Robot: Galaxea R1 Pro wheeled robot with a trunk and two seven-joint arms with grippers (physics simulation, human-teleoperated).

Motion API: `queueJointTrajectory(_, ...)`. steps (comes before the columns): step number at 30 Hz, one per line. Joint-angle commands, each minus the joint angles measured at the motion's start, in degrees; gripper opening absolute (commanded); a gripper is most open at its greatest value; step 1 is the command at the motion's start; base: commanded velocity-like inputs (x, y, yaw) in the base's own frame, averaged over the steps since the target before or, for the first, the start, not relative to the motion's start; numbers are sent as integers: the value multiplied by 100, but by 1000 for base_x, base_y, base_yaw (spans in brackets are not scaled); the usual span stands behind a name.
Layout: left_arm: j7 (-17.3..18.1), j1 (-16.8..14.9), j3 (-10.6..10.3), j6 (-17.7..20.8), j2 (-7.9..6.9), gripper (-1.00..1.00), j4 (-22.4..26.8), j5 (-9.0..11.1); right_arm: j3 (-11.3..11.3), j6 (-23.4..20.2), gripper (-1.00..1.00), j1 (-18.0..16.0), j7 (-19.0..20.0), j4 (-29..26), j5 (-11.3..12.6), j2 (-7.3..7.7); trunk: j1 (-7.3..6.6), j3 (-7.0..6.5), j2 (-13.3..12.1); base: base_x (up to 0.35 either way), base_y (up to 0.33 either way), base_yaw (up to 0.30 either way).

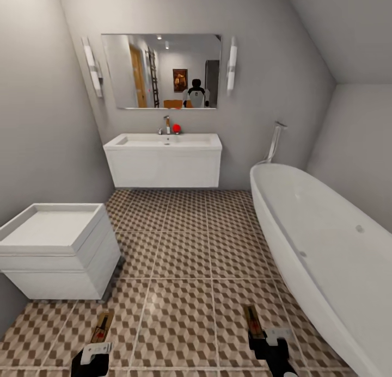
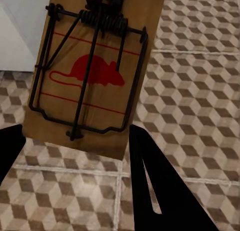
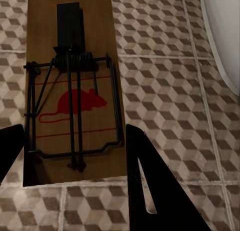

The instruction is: Take the four mousetraps from the cabinet in the bathroom and place them on the bathroom floor. Make sure all four end up on the same floor surface, and ensure that at least two of them are either under or directly next to the same bathroom sink.

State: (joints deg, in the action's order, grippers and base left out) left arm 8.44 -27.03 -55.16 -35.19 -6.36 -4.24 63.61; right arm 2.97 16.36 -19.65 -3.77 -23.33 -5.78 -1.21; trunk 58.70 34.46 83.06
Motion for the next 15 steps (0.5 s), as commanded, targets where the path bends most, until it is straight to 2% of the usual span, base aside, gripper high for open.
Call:
queueJointTrajectory(1,17,-4,-29,-14,3,-100,-15,37,28,17,-100,-4,-27,4,-46,-5,3,5,2,328,0,0)
queueJointTrajectory(15,17,-4,-29,-14,3,-100,-15,37,28,17,-100,-4,-27,4,-46,-9,3,5,2,328,0,0)
